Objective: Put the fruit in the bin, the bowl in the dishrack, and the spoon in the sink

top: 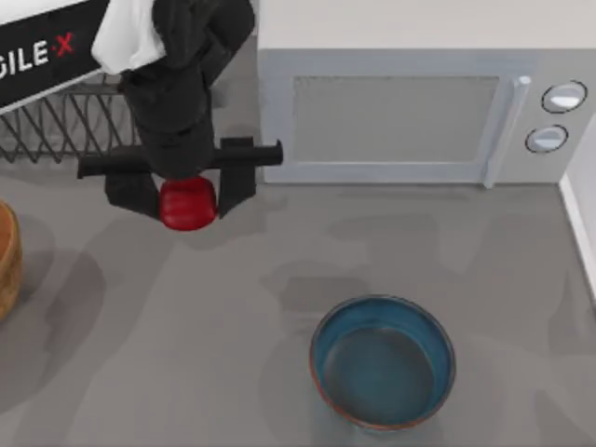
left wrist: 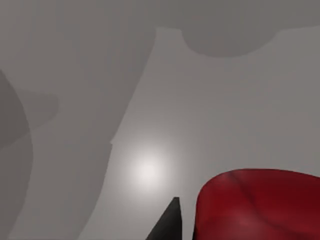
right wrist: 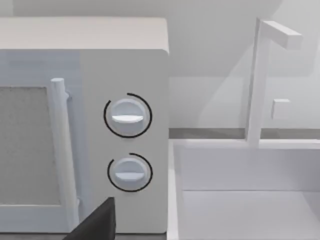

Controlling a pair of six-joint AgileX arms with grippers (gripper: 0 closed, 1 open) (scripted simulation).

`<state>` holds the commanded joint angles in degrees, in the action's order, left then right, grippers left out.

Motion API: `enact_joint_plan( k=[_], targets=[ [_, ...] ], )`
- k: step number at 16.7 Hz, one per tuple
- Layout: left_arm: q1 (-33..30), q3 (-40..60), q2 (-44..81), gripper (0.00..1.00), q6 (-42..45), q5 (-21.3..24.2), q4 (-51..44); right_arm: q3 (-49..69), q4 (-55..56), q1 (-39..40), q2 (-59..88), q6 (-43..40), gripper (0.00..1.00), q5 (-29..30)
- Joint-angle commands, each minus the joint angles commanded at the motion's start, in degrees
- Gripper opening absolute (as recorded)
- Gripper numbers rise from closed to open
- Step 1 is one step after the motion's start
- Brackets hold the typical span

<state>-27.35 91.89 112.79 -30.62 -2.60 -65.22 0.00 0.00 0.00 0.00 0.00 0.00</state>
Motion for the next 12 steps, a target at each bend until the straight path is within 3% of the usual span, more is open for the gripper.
enact_joint_plan(
  k=[5,12],
  targets=[
    [5.4,-1.0,-2.0,0.0,17.9,0.3,-1.5,0.0,0.0,0.0,0.0,0.0,1.0,0.0],
    [17.5,-4.5,-7.8,0.0,62.0,1.1,-4.1,0.0,0.0,0.0,0.0,0.0,1.0,0.0]
  ],
)
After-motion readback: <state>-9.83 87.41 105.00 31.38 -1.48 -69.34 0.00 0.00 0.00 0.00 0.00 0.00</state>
